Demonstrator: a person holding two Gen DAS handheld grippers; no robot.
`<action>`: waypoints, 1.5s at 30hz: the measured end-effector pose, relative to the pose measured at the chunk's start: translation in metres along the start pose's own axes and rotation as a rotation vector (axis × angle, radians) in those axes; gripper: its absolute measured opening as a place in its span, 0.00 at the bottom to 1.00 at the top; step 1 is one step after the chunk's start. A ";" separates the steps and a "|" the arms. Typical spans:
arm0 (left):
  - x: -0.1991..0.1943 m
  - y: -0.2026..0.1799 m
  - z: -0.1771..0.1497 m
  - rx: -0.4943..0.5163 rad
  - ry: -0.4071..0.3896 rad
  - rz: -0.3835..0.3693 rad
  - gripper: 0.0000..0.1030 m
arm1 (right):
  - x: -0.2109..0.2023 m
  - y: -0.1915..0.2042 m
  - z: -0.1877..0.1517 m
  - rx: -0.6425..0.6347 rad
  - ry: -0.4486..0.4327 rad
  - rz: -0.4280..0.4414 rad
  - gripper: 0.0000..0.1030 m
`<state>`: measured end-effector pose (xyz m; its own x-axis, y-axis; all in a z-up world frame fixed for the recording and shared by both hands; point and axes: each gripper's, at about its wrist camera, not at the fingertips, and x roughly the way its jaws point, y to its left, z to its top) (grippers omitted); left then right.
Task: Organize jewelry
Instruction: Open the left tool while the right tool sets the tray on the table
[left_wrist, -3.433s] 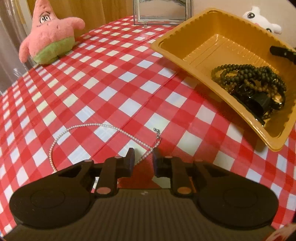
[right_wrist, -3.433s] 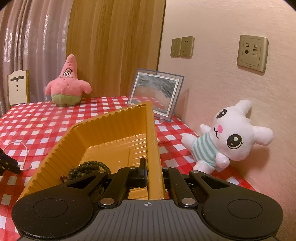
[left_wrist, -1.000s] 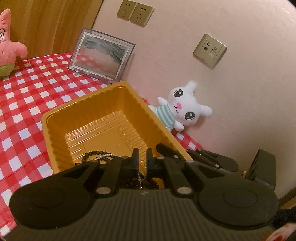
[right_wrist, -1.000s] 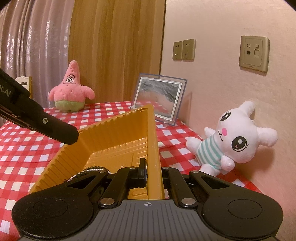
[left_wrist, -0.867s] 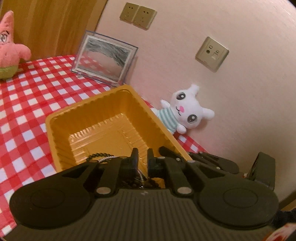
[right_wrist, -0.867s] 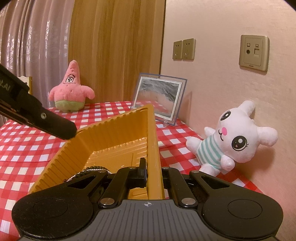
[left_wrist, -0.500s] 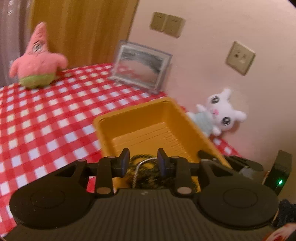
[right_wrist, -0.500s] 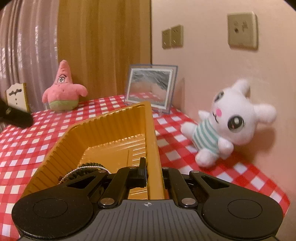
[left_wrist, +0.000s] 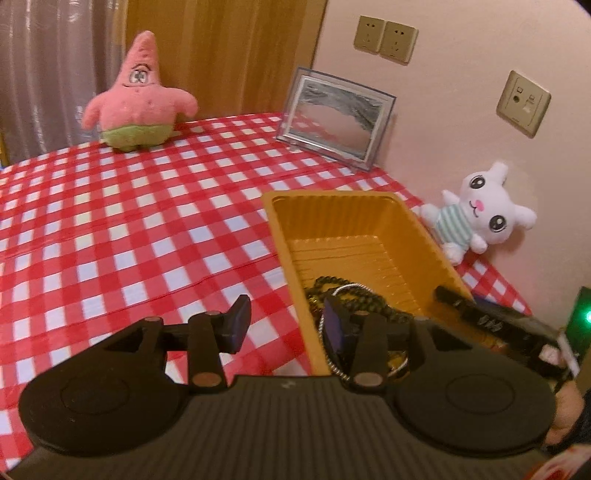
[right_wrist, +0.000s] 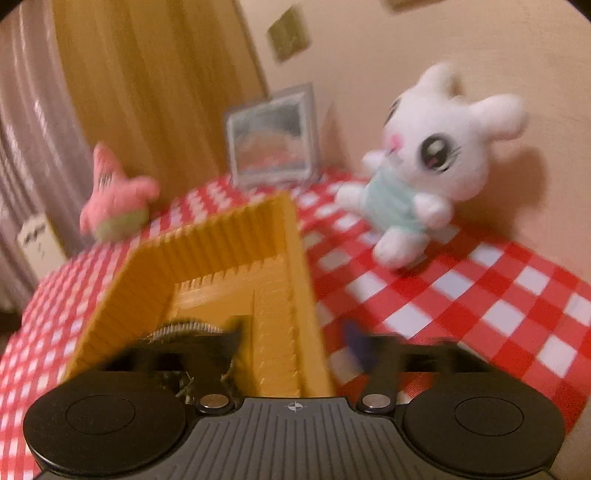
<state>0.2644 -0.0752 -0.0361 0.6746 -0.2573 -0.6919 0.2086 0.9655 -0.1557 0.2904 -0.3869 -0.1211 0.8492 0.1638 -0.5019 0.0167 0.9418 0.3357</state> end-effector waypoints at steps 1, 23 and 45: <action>-0.003 -0.001 -0.002 0.001 0.000 0.011 0.41 | -0.004 -0.002 0.000 0.006 -0.028 -0.007 0.76; -0.111 0.007 -0.066 0.111 0.056 0.046 0.48 | -0.143 0.105 -0.035 -0.030 0.185 -0.097 0.76; -0.212 0.049 -0.135 0.112 0.123 0.023 0.49 | -0.226 0.217 -0.094 -0.140 0.304 -0.009 0.76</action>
<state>0.0354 0.0319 0.0079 0.5897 -0.2220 -0.7765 0.2767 0.9588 -0.0639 0.0525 -0.1922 -0.0094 0.6526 0.2156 -0.7264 -0.0673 0.9714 0.2278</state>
